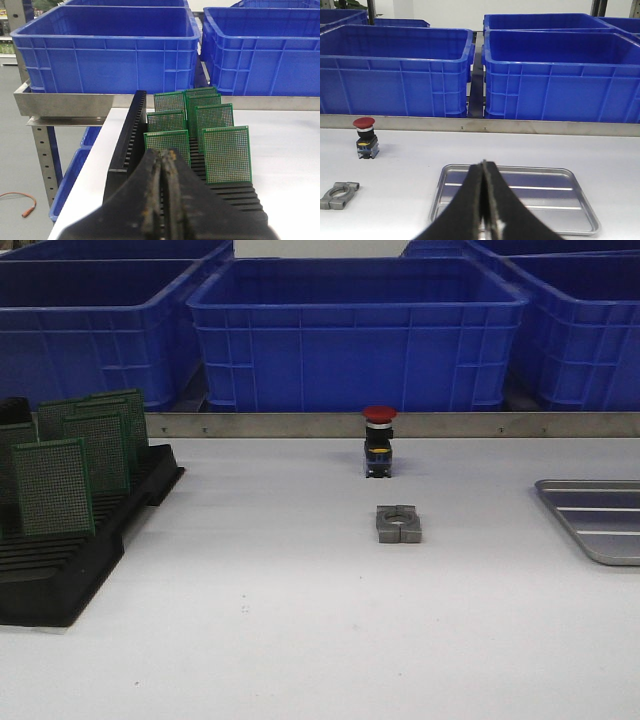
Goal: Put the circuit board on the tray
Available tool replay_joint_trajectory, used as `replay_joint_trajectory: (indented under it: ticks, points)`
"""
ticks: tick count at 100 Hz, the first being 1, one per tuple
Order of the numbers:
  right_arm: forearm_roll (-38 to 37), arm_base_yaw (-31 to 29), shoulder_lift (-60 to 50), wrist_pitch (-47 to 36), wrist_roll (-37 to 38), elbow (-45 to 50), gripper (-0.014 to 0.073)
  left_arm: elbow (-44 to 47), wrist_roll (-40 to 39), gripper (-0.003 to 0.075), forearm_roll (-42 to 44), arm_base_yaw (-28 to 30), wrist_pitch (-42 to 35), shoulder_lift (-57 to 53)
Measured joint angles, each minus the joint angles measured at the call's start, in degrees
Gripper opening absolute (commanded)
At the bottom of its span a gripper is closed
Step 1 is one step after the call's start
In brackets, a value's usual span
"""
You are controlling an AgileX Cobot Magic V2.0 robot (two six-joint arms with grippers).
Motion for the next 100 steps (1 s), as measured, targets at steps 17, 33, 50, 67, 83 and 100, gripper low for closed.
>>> replay_joint_trajectory:
  ticks: [17,33,50,67,83,100]
  points:
    - [0.00,0.00,0.00,0.00,0.00,0.00,-0.0107,0.04,0.00,-0.0020,0.00,0.00,-0.50,0.00]
    - [0.00,0.00,0.00,0.00,0.00,0.00,-0.0107,0.00,0.00,-0.0020,0.00,0.00,-2.04,0.00]
    - [0.00,0.00,0.00,0.00,0.00,0.00,-0.0107,-1.35,0.00,-0.0020,0.00,0.00,1.12,0.00]
    - [0.00,0.00,0.00,0.00,0.00,0.00,-0.0107,-9.67,0.00,-0.0020,0.00,0.00,10.67,1.17]
    - [0.00,0.00,0.00,0.00,0.00,0.00,-0.0107,-19.44,0.00,-0.0020,0.00,0.00,18.86,8.72]
    - [0.00,0.00,0.00,0.00,0.00,0.00,-0.0107,-28.90,0.00,-0.0020,1.53,0.00,26.39,21.32]
